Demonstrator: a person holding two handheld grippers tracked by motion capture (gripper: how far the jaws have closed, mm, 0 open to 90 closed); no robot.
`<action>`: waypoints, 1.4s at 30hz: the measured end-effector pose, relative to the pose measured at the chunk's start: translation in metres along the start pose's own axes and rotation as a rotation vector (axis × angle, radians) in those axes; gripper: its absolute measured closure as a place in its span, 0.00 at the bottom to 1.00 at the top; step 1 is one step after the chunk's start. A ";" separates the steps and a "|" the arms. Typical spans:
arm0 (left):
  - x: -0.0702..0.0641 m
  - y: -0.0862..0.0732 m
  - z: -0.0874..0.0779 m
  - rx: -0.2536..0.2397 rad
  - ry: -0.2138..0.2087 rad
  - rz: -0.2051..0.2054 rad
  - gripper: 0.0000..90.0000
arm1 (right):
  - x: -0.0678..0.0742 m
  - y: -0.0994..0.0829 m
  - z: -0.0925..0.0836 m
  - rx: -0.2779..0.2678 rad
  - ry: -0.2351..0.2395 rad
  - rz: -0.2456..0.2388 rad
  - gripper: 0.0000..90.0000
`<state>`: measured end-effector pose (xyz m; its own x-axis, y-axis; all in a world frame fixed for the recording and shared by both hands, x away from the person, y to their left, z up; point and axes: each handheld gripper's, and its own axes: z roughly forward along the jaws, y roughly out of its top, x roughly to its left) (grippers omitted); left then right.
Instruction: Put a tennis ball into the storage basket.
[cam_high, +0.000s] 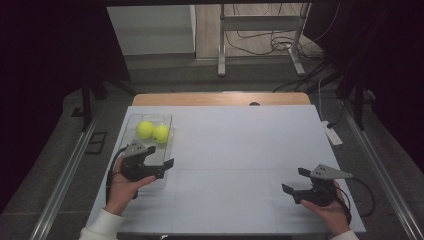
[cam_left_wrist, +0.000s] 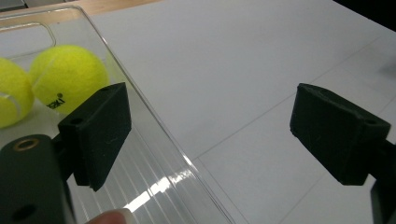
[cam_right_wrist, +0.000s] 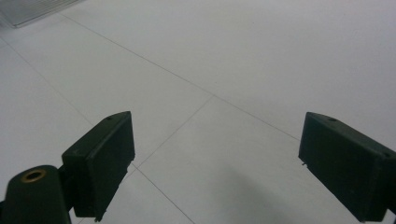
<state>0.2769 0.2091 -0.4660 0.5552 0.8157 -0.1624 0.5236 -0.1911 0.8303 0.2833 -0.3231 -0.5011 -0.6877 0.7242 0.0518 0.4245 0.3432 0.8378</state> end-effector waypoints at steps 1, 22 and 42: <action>-0.002 -0.003 -0.002 0.001 0.001 0.003 0.15 | 0.000 0.000 0.000 -0.001 -0.001 -0.001 0.12; -0.012 -0.040 -0.017 -0.009 0.017 0.012 0.15 | 0.001 0.001 0.001 0.002 -0.008 -0.007 0.12; -0.016 -0.051 -0.022 -0.011 0.044 0.026 0.15 | 0.003 0.002 -0.001 -0.014 -0.004 -0.014 0.12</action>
<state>0.2268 0.2174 -0.4941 0.5397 0.8337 -0.1169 0.5021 -0.2073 0.8396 0.2819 -0.3211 -0.4986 -0.6910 0.7219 0.0380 0.4067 0.3448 0.8460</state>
